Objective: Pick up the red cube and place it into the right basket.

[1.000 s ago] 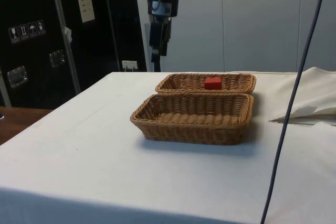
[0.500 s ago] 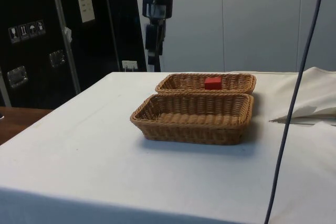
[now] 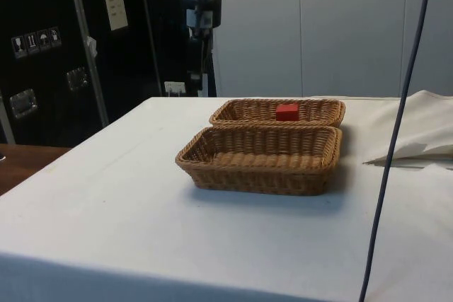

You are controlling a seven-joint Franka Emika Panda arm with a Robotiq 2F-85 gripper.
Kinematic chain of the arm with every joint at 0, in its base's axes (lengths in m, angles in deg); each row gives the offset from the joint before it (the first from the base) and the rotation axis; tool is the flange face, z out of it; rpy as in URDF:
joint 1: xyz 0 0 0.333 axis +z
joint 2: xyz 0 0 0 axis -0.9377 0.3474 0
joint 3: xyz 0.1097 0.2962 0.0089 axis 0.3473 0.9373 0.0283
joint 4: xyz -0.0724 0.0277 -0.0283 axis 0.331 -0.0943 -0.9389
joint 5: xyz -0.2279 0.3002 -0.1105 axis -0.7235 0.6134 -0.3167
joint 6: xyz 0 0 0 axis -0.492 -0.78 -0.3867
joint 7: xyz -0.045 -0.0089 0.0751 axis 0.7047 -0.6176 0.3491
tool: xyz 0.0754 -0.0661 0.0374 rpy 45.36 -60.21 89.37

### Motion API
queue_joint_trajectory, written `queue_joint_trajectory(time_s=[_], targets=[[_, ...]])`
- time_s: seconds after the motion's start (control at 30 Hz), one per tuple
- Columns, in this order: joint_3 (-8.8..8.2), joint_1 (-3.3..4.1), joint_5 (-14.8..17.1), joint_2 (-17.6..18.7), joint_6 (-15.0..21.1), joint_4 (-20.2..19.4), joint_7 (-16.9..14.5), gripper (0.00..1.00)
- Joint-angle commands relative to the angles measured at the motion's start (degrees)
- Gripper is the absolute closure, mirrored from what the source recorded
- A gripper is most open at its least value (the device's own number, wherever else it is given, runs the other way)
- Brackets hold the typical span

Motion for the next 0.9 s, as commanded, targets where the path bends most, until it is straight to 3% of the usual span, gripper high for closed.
queue_joint_trajectory(time_s=[0.0, 0.13, 0.17, 0.2, 0.3, 0.47, 0.5, 0.87], targets=[[-0.34, 0.06, -1.8, 1.0, -0.3, 1.0, 1.5, 0.0], [-0.4, 0.06, -3.6, 1.7, -1.3, 2.6, 3.4, 0.0], [0.0, -0.11, -2.3, 1.5, -0.5, 2.1, 2.4, 0.0], [-0.4, 0.06, -3.8, 1.7, -1.7, 2.9, 3.8, 0.0], [-0.34, 0.06, -4.1, 1.4, -3.1, 3.7, 4.8, 0.0], [0.0, -0.11, -3.0, 0.9, -4.5, 4.4, 4.9, 0.0], [-0.23, 0.0, -3.8, 0.2, -5.8, 4.7, 6.4, 0.0], [-0.11, 0.0, -3.9, -1.8, -9.3, 5.6, 9.3, 0.0]])
